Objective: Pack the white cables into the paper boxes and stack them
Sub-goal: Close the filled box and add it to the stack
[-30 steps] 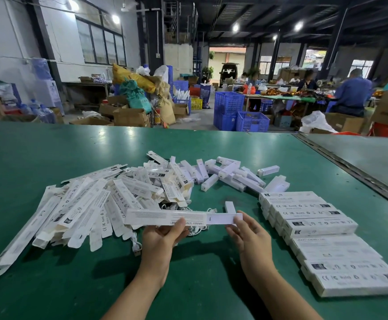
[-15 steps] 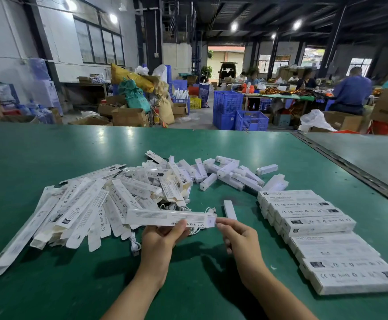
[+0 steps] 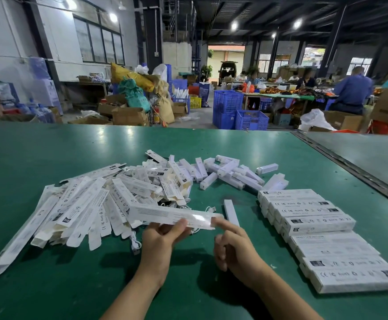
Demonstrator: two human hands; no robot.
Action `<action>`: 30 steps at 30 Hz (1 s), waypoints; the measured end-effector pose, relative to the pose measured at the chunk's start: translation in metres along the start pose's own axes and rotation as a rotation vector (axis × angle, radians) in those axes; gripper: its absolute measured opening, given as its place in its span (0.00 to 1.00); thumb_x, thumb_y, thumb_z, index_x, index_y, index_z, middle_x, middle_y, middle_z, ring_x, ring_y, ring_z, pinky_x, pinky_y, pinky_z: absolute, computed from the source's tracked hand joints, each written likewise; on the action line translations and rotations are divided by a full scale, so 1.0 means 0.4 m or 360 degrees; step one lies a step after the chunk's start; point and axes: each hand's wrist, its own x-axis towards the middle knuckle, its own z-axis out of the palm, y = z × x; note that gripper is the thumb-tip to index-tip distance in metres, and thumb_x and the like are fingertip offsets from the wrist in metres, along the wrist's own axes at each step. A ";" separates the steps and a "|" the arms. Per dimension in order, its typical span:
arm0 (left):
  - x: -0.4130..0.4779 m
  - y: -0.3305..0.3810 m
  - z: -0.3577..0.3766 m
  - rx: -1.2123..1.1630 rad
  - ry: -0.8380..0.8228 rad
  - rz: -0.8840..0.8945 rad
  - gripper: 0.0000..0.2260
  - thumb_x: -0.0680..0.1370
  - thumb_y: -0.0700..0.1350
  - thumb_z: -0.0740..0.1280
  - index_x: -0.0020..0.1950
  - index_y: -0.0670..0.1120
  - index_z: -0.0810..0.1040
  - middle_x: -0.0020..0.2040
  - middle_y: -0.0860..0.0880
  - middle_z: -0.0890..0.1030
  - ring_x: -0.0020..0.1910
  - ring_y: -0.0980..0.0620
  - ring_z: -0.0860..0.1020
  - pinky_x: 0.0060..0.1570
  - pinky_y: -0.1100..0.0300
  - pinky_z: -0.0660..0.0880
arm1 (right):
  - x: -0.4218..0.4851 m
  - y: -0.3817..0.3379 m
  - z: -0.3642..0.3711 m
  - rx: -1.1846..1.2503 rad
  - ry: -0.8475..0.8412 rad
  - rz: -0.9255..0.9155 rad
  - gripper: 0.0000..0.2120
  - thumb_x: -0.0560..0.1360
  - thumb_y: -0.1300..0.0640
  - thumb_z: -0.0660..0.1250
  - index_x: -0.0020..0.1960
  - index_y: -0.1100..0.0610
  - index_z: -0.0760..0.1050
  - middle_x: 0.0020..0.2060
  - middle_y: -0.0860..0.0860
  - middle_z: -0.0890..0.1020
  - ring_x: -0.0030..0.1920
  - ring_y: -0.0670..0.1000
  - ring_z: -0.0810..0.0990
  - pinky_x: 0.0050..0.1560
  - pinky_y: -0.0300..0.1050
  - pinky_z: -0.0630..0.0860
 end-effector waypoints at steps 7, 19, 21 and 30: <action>0.027 0.010 -0.018 -0.0078 0.0486 0.0077 0.14 0.76 0.36 0.71 0.61 0.36 0.78 0.49 0.41 0.86 0.47 0.43 0.85 0.41 0.59 0.82 | 0.070 0.037 -0.043 -0.1773 0.0516 -0.0556 0.05 0.76 0.57 0.68 0.50 0.50 0.80 0.47 0.45 0.79 0.41 0.44 0.77 0.43 0.28 0.67; 0.022 0.013 -0.013 -0.0040 0.0520 0.0103 0.14 0.77 0.35 0.70 0.62 0.37 0.77 0.51 0.39 0.85 0.50 0.41 0.84 0.42 0.60 0.82 | 0.189 0.039 -0.081 -0.2615 0.0215 -0.0236 0.23 0.84 0.43 0.47 0.77 0.44 0.59 0.77 0.43 0.58 0.76 0.51 0.53 0.72 0.58 0.56; 0.023 0.012 -0.013 -0.0037 0.0522 0.0099 0.13 0.77 0.35 0.71 0.60 0.37 0.77 0.51 0.39 0.85 0.49 0.41 0.84 0.41 0.60 0.82 | 0.192 0.041 -0.082 -0.2627 0.0241 -0.0275 0.22 0.84 0.43 0.49 0.76 0.45 0.62 0.76 0.44 0.62 0.76 0.50 0.54 0.72 0.55 0.57; 0.022 0.011 -0.021 -0.0055 0.0506 0.0085 0.12 0.76 0.35 0.71 0.59 0.38 0.78 0.48 0.42 0.86 0.45 0.44 0.84 0.40 0.59 0.81 | 0.175 0.034 -0.072 -0.2562 0.0231 -0.0593 0.12 0.81 0.49 0.59 0.59 0.51 0.78 0.76 0.49 0.64 0.68 0.52 0.71 0.66 0.45 0.65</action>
